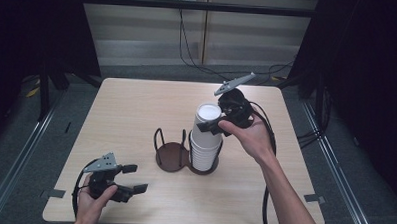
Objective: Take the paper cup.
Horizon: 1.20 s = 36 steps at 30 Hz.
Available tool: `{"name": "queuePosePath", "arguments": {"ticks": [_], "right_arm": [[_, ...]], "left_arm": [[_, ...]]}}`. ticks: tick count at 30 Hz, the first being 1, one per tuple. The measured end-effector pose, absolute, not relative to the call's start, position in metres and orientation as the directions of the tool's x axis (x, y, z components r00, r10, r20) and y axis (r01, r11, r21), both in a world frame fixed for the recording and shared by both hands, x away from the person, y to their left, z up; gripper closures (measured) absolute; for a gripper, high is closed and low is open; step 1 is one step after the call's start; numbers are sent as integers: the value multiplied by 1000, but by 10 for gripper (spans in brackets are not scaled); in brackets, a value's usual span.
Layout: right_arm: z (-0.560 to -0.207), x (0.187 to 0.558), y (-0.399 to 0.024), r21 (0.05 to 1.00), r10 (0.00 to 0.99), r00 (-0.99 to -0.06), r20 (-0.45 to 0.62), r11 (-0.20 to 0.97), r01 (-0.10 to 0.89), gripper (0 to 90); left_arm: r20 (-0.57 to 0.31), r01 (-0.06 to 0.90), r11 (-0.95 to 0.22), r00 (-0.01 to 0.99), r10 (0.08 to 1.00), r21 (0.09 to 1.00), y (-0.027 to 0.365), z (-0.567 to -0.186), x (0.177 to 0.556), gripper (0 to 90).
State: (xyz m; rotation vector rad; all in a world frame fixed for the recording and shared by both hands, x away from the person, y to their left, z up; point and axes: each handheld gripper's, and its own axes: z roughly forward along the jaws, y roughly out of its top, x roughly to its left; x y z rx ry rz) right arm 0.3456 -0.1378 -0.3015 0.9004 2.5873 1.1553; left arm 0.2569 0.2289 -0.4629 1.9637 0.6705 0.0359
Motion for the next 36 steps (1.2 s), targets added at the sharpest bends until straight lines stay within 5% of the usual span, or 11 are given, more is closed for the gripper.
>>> {"name": "queuePosePath", "arguments": {"ticks": [36], "right_arm": [[-276,339,-151,771,588,-803,98,465,435,235]], "left_arm": [[-257,441,-339,845,468,831,227,-463,257,163]]}}
